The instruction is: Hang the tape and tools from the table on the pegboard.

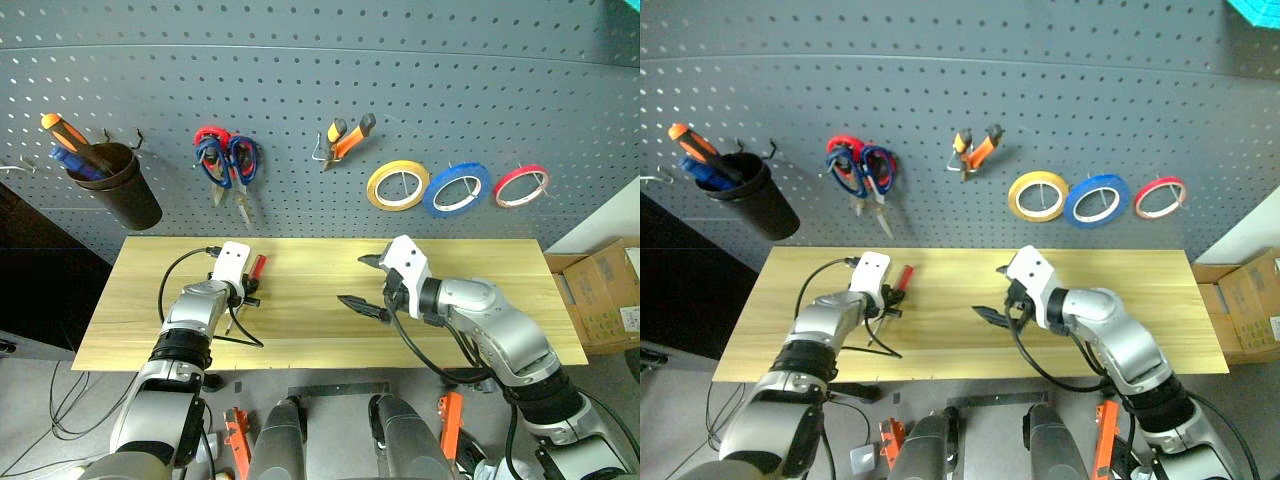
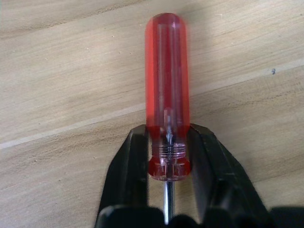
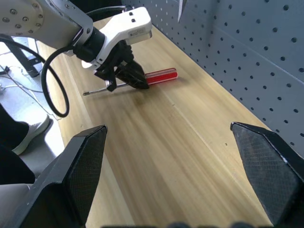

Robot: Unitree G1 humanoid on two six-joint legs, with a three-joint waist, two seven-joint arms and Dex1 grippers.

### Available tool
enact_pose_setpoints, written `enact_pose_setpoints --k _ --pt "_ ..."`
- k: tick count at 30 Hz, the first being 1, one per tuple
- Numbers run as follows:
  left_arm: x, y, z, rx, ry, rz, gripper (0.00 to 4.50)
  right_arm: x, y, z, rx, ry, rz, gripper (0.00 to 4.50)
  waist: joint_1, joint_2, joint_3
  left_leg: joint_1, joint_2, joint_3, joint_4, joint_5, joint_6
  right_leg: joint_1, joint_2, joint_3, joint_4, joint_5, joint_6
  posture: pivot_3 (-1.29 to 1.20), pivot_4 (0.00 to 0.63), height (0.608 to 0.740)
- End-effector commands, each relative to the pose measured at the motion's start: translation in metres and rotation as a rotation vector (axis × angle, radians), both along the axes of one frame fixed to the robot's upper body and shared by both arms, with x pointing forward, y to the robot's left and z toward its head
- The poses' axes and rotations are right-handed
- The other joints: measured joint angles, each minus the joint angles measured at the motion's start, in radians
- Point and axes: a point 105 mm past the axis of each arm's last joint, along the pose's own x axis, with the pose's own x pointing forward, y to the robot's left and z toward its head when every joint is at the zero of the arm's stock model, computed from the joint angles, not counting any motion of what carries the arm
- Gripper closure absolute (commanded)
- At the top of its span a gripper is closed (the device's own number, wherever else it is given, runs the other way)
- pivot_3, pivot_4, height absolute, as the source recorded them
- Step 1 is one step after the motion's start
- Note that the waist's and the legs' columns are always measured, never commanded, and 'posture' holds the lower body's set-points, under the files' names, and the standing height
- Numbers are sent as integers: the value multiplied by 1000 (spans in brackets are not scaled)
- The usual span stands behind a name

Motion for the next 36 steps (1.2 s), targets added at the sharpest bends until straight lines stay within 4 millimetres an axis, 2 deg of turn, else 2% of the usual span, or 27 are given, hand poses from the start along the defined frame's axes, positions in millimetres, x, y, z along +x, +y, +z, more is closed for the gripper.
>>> enact_pose_setpoints --k 1,4,7,11,14,18,20,25,29,32,36 --pt "-6 9 4 62 -23 -4 3706 -2 -2 13 23 -51 -7 0 -1 0 0 0 0 0 0 0 0 0 0 0 0 0 0 -14 254 740" --pt "-9 12 11 56 -67 19 3706 -3 -4 15 34 -57 -13 0 -1 0 0 -1 0 1 -1 0 0 0 0 0 -1 1 -1 -5 239 740" --pt "-17 7 36 70 -205 -2 3706 -7 -8 23 78 -72 -28 0 3 -1 -1 -1 0 0 -1 -1 -1 -1 0 0 -1 1 -2 11 211 740" --pt "-34 -4 60 55 -297 -16 3706 -6 -14 34 144 -87 -89 0 9 -4 -4 -2 0 0 -1 -1 -2 -1 -1 -1 -1 3 -5 53 170 740" --pt "-44 -4 78 67 -370 22 3706 -9 -16 36 181 -80 -111 0 15 -8 -16 -2 0 -1 -1 -1 -2 0 -1 -1 -2 3 -5 76 136 740" --pt "-57 -8 92 60 -412 75 3706 -12 -14 37 202 -84 -114 0 20 -11 -41 -2 0 0 -1 -1 -2 0 -1 -1 -3 3 -5 118 104 740" --pt "-65 -18 97 62 -427 72 3706 -14 -11 40 251 -68 -120 0 25 -12 -56 -1 0 0 -1 -1 -2 1 -1 -1 -4 3 -5 143 89 740" --pt "-78 -30 118 46 -533 92 3706 -27 3 55 377 -53 -33 0 40 -14 -82 0 0 0 -1 -1 -2 2 0 -1 -3 2 -3 181 71 740" --pt "-91 -26 146 44 -698 163 3706 -39 13 74 531 -43 77 0 54 -15 -104 1 0 0 0 -1 -2 2 0 -1 -3 2 -2 211 55 740" --pt "-100 -31 161 91 -797 129 3706 -36 14 81 576 -49 99 0 64 -14 -121 1 1 1 0 -1 -2 3 0 -1 -3 2 -2 223 46 740" --pt "-104 -9 198 205 -991 270 3706 -31 12 91 624 -65 112 0 77 -14 -132 3 0 1 0 -1 -2 5 0 -1 -4 2 -3 227 41 740"
